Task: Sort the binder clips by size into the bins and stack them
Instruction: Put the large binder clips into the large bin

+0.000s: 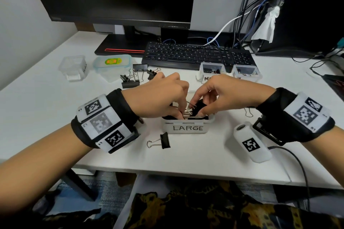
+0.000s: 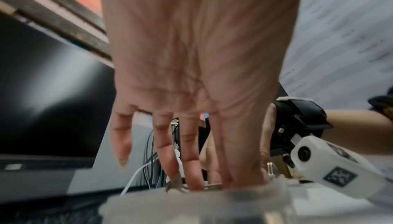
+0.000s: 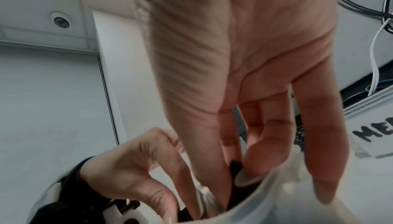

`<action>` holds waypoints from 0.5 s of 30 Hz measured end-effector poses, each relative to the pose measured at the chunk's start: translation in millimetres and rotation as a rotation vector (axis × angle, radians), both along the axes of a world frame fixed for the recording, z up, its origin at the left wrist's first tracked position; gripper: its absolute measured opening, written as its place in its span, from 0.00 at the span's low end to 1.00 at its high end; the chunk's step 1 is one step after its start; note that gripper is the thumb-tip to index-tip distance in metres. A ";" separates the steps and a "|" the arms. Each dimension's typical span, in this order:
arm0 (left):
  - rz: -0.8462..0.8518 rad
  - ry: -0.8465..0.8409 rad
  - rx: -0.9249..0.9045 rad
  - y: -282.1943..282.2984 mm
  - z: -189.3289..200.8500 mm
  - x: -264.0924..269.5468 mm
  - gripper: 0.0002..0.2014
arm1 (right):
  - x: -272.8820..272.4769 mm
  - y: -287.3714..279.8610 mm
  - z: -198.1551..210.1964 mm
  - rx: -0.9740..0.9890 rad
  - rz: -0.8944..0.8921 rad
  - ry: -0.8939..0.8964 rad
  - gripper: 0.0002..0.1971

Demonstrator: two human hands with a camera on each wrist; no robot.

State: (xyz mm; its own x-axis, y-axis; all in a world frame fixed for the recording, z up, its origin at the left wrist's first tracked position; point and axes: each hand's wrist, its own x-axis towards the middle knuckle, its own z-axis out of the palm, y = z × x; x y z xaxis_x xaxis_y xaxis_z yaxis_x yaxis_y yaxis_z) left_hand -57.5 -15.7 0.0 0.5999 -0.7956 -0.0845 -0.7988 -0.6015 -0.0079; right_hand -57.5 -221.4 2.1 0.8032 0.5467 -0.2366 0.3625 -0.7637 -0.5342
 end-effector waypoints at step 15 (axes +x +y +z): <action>0.033 0.045 -0.180 8.7 10.5 1.4 0.14 | 5.3 -8.6 11.7 0.227 -0.306 0.014 0.04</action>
State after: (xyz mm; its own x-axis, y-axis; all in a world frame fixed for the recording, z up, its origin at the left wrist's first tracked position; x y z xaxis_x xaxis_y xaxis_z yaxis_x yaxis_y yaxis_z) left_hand -56.1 -7.0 10.5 0.6246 -0.7804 0.0302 -0.7759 -0.6157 0.1376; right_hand -52.2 -230.0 13.8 0.9348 0.3223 -0.1493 0.1276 -0.6970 -0.7057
